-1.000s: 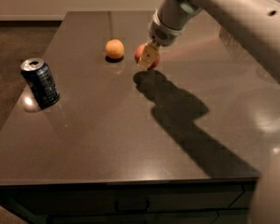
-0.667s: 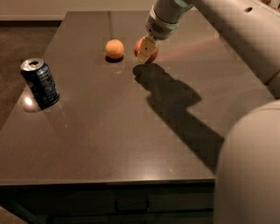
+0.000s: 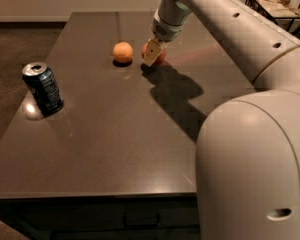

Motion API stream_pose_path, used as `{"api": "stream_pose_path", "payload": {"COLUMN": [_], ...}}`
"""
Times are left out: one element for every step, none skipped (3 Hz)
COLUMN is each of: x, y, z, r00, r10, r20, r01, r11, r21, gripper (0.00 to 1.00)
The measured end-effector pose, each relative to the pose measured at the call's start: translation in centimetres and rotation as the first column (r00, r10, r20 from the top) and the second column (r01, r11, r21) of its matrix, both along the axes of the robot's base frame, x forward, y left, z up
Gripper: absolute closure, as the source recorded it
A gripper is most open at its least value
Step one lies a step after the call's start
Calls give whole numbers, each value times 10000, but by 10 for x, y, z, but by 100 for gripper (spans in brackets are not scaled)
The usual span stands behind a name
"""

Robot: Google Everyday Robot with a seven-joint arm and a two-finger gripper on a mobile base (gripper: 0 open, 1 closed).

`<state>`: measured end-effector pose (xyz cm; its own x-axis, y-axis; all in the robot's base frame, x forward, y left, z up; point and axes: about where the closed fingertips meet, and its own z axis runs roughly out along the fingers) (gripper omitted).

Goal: Move apple near orange

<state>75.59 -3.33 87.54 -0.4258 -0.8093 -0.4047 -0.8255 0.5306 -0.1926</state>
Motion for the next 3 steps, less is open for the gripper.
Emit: {"api": "stream_pose_path", "payload": {"x": [6,4,5], "y": [2,7,9], "z": [-8,-10,-14], "r00": [9999,9994,9994], "r10": [-60,335,342], "r20": [-114,-3,-55], "r01": [61,-335,-341], "r11": [10000,9990,9991], "r21": [74,294,266], "gripper": [51,28,4]}}
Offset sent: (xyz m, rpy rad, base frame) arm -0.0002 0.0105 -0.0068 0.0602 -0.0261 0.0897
